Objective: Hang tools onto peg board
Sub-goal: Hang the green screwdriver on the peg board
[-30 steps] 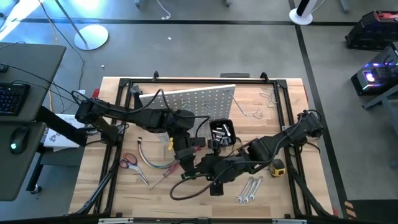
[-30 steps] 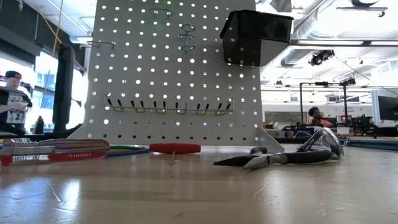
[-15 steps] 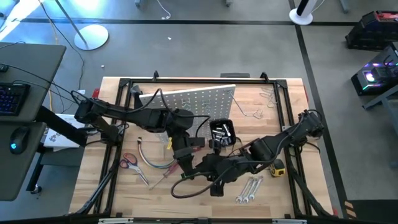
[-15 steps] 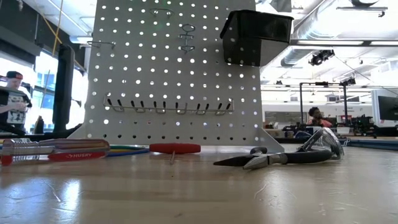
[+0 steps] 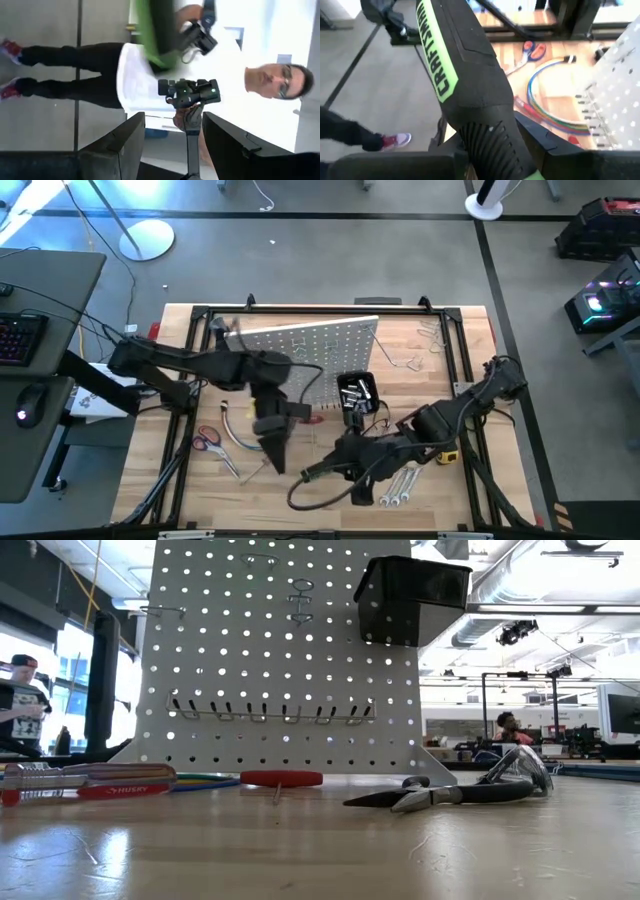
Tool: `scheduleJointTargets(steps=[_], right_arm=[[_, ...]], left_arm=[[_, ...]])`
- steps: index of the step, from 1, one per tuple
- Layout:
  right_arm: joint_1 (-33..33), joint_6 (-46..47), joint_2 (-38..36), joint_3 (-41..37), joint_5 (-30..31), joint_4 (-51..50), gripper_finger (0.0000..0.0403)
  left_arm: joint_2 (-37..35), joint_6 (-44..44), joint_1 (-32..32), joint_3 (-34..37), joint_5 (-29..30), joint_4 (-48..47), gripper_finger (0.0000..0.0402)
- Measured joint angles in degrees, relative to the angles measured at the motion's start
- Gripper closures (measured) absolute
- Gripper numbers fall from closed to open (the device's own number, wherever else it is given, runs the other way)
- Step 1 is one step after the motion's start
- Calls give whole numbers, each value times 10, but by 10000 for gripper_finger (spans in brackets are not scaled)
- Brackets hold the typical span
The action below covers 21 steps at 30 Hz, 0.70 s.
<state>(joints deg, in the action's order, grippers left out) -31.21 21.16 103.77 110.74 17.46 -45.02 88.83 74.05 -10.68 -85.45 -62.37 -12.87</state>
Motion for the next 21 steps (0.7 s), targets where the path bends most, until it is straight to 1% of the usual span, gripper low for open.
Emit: scheduleJointTargets(steps=[3, 5, 8, 10, 12, 15, 18, 19, 21], right_arm=[[-3, 9, -1, 0, -3, -11, 323], [-3, 9, -7, 0, -3, -12, 323], [-3, 9, -21, 0, -2, -4, 323], [3, 9, -27, 0, 0, 30, 324], [15, 4, -30, -1, 2, 83, 324], [34, -19, -30, -1, 3, 195, 324], [58, -17, -31, -1, -13, 279, 324], [65, -14, -31, -1, -17, 301, 324], [79, 0, -30, -1, -29, 353, 324]], left_arm=[[-35, -8, -1, 0, 31, -18, 210], [-61, -24, -8, 0, 70, -43, 209], [-105, -65, -25, 0, 140, -64, 209], [-135, -109, -44, 0, 204, -68, 209], [-163, -161, -67, -1, 286, -68, 209], [-198, -252, -112, -1, 458, -49, 209], [-217, -363, -153, -1, 632, 12, 209], [-218, -404, -166, -2, 681, 37, 209], [-216, -495, -189, -2, 758, 71, 209]])
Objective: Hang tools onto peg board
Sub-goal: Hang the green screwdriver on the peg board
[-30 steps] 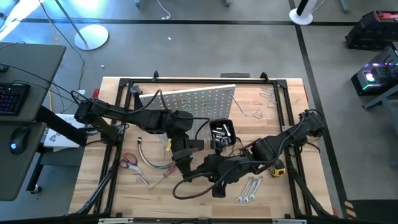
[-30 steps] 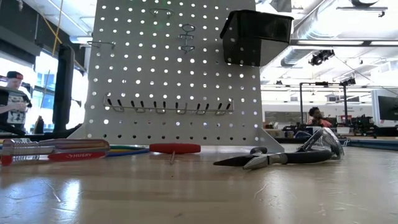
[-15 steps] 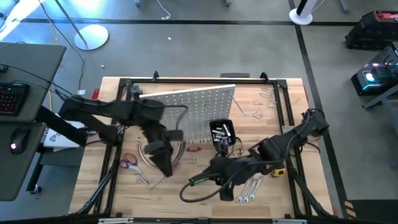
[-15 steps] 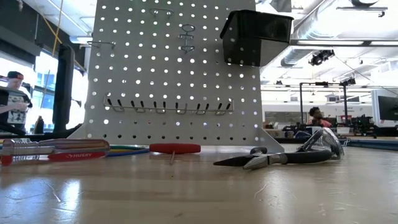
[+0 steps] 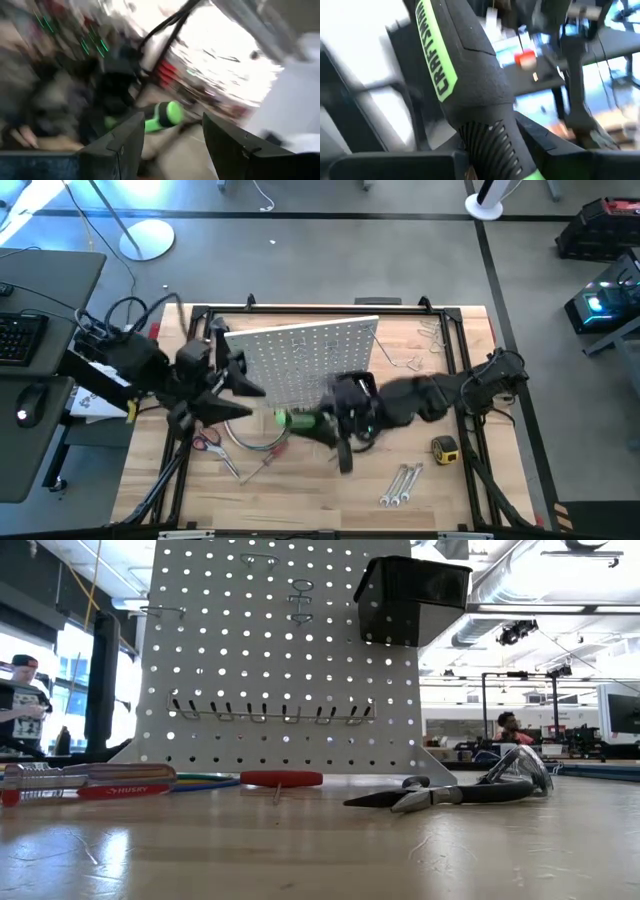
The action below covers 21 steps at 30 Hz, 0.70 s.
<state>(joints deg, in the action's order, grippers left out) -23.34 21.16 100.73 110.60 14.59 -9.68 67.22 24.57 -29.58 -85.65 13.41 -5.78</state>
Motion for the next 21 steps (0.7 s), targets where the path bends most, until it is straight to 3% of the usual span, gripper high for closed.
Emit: scheduleJointTargets(steps=[4, 7, 13, 21], right_arm=[[20, 51, 0, 0, -23, 86, 324], [25, 60, 0, 0, -19, 111, 324], [27, 50, 0, 0, 27, 111, 324], [39, 44, 0, 0, 17, 112, 324]], left_arm=[[15, -163, -24, 0, 161, 16, 209], [32, -203, -28, 0, 245, 42, 209], [64, -266, -28, 0, 221, 128, 209], [97, -316, -23, 1, 203, 206, 209]])
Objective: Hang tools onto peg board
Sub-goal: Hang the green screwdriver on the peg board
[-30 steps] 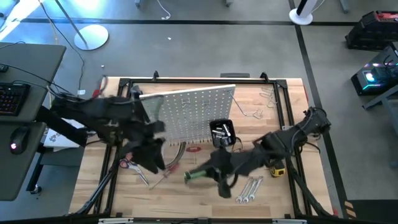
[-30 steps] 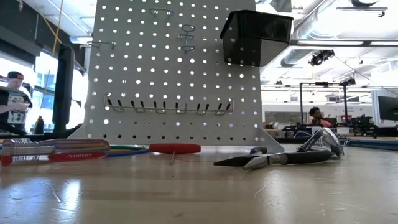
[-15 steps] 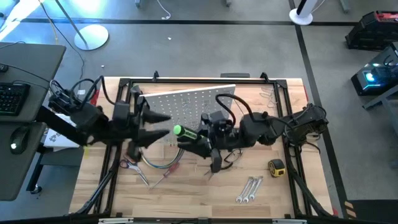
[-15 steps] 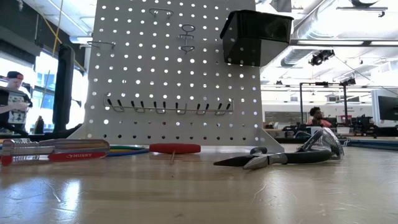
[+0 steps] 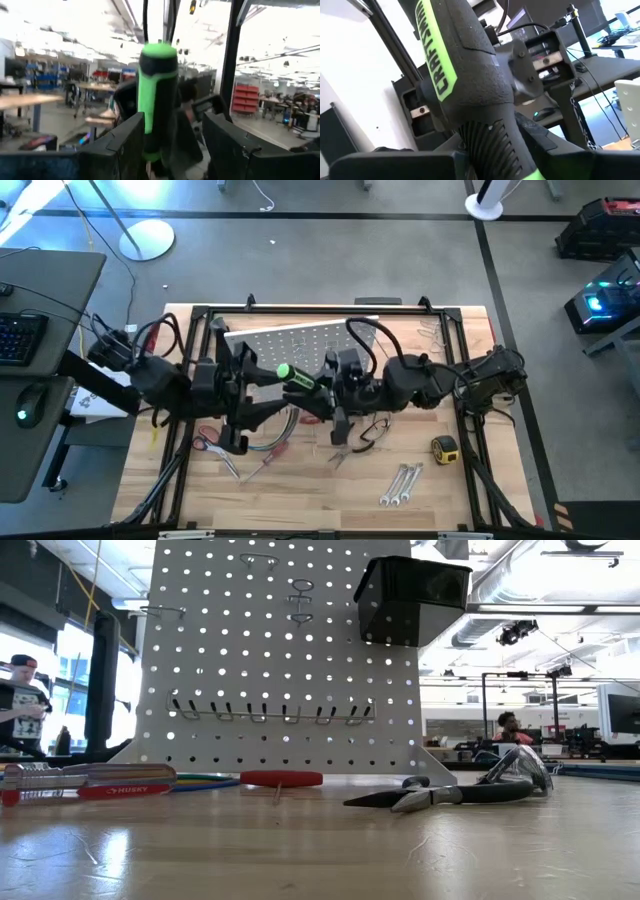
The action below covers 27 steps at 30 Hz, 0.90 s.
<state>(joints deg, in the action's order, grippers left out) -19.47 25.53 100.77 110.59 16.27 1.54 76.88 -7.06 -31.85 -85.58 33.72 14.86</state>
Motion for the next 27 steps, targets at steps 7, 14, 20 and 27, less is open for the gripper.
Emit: scheduleJointTargets(steps=[7, 14, 20, 27], right_arm=[[0, -7, 0, 0, -15, 3, 324], [5, -11, 4, 0, -18, 2, 325], [13, -1, 4, 0, -34, 1, 325], [14, 1, 4, 0, -33, 0, 325]], left_arm=[[14, -31, 21, 0, -8, 73, 209], [28, 8, 41, 0, -55, 74, 209], [49, 18, 43, 0, -52, 80, 209], [45, -38, 45, 0, -33, 139, 210]])
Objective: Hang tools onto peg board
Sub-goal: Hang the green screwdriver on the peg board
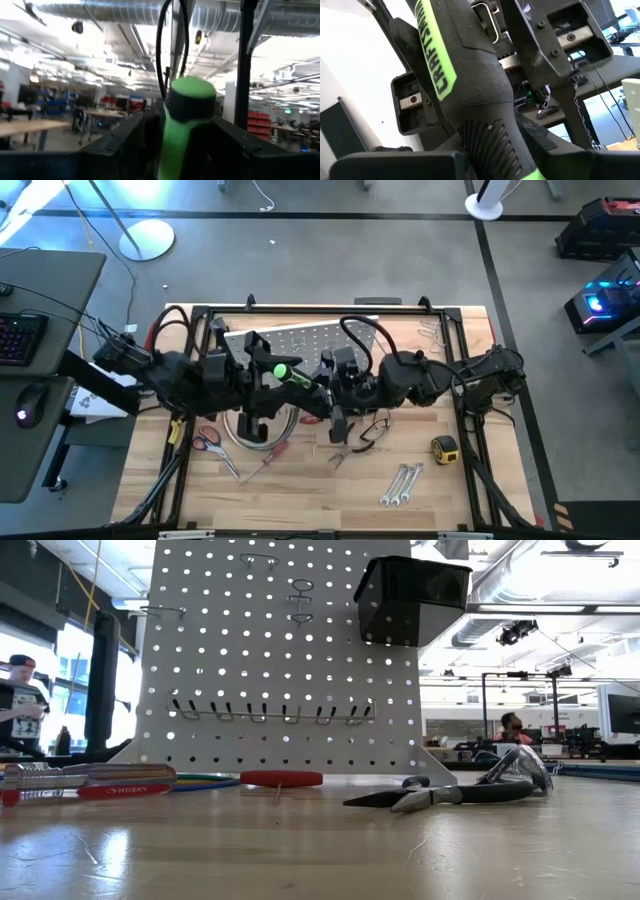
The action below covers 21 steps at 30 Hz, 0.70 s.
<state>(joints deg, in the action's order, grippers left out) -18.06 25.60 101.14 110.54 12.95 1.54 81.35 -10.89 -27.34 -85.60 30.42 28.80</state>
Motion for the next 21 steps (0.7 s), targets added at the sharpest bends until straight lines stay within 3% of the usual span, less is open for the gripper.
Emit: scheduleJointTargets(steps=[13, 21], right_arm=[[-1, 14, 0, 0, 19, 7, 325], [-30, -11, -1, 0, 77, 13, 180]], left_arm=[[2, -3, 0, 0, 0, 0, 285], [-46, 8, -12, 1, 39, -76, 285]])
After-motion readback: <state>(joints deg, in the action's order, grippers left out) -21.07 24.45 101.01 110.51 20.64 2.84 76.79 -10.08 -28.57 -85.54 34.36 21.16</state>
